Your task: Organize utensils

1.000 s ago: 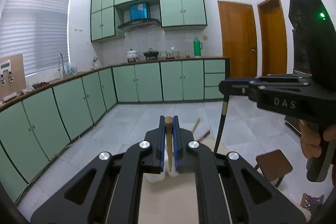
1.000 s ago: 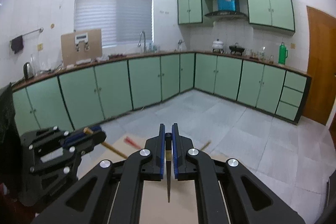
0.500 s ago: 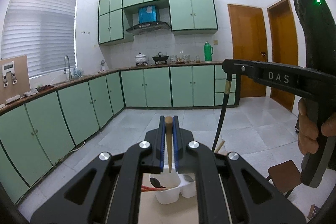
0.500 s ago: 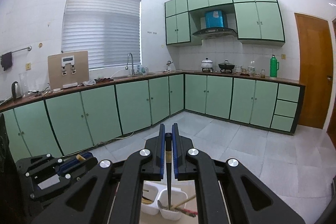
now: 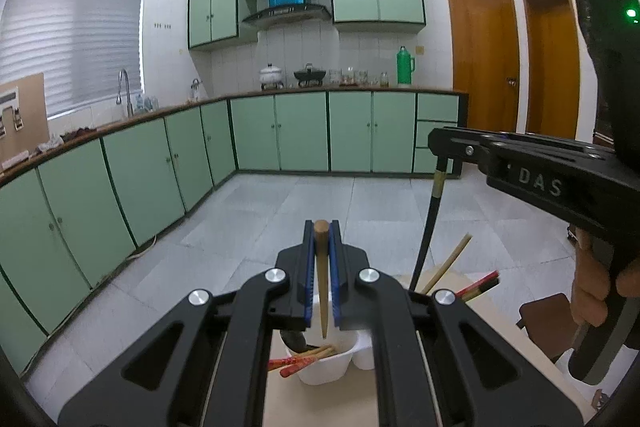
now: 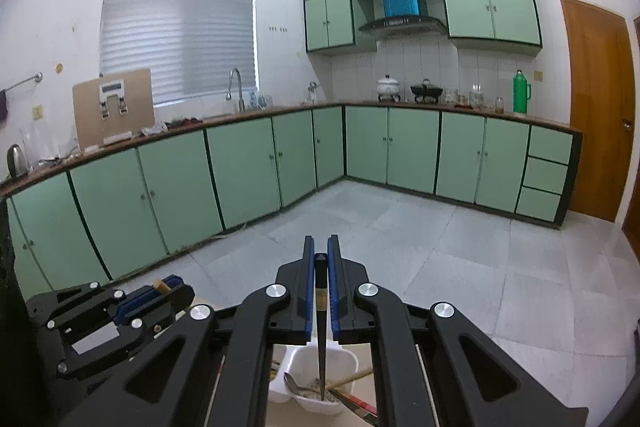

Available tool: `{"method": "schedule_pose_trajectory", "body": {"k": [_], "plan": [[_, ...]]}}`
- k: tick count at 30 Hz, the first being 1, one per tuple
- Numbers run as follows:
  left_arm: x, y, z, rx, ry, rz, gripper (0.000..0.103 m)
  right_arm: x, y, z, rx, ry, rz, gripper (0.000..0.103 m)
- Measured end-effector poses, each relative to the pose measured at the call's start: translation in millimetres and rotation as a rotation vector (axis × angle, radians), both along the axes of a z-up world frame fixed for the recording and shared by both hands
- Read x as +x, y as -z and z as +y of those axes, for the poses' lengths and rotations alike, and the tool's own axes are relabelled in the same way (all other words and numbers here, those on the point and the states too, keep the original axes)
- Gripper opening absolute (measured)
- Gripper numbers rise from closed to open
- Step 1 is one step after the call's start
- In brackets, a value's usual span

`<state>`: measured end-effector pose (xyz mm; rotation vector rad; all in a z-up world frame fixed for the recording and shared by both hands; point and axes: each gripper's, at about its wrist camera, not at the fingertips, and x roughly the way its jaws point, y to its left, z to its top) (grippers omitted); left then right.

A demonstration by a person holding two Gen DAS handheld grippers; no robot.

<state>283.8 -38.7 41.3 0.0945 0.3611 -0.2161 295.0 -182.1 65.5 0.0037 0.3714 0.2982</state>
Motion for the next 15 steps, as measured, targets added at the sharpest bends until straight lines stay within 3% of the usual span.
{"method": "schedule_pose_trajectory", "body": {"k": [7, 12, 15], "plan": [[21.7, 22.5, 4.5, 0.021, -0.005, 0.070, 0.008, 7.4, 21.2, -1.3, -0.025, 0.007, 0.052, 0.012], [24.8, 29.9, 12.5, 0.020, -0.024, 0.088, 0.010, 3.7, 22.6, -10.5, -0.015, 0.027, 0.061, 0.031], [22.5, 28.8, 14.8, 0.006, -0.033, 0.091, 0.027, -3.3, 23.5, -19.6, 0.005, 0.048, 0.064, 0.052]]}}
